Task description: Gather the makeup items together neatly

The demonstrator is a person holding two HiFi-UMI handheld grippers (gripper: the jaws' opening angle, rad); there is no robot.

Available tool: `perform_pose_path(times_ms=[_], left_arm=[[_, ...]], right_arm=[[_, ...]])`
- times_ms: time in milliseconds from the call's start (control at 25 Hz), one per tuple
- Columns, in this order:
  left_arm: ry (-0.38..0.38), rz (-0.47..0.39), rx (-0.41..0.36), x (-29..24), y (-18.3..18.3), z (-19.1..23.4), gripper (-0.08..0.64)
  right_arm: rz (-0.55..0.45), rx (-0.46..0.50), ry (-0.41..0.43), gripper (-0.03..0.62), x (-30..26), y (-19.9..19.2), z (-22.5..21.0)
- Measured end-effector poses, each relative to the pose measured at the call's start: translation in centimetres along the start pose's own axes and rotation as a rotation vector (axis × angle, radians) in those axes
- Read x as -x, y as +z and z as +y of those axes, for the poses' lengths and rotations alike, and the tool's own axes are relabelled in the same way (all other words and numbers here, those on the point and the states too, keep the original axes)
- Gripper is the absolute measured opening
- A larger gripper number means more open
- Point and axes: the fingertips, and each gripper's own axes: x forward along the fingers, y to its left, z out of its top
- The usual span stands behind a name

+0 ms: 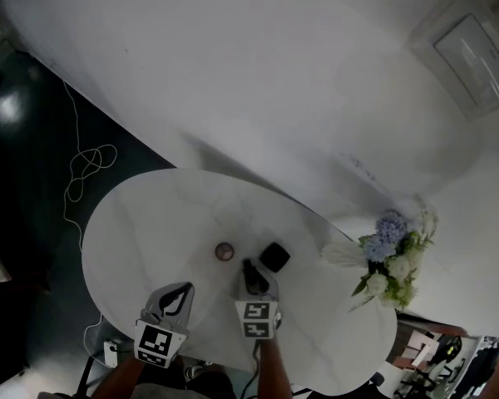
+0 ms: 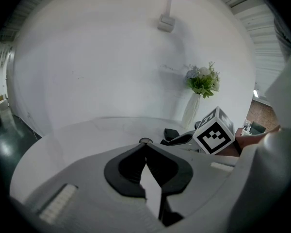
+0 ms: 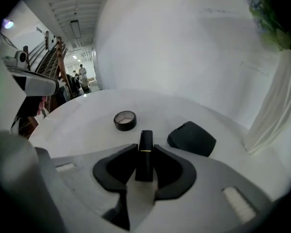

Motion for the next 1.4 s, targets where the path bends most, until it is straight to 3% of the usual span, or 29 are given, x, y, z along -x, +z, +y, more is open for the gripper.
perform_pose_path(times_ms=[600, 960, 1400], left_arm=[[-0.038, -0.037, -0.02, 0.4, 2.0, -0.9, 0.011], [-0.137, -0.086, -0.087, 0.4, 4.9, -4.7, 0.011], [-0.294, -0.12, -0.18, 0.5, 7.1, -12.2, 0.011]], right_arm=[[-0.085, -0.048, -0.055, 0.104, 4.0, 2.2, -0.9], [-0.185, -0.112, -0.169, 0.104, 11.1, 3.5, -3.0], [-0.248, -0.246, -0.36, 0.104, 20.0, -0.3, -7.1]])
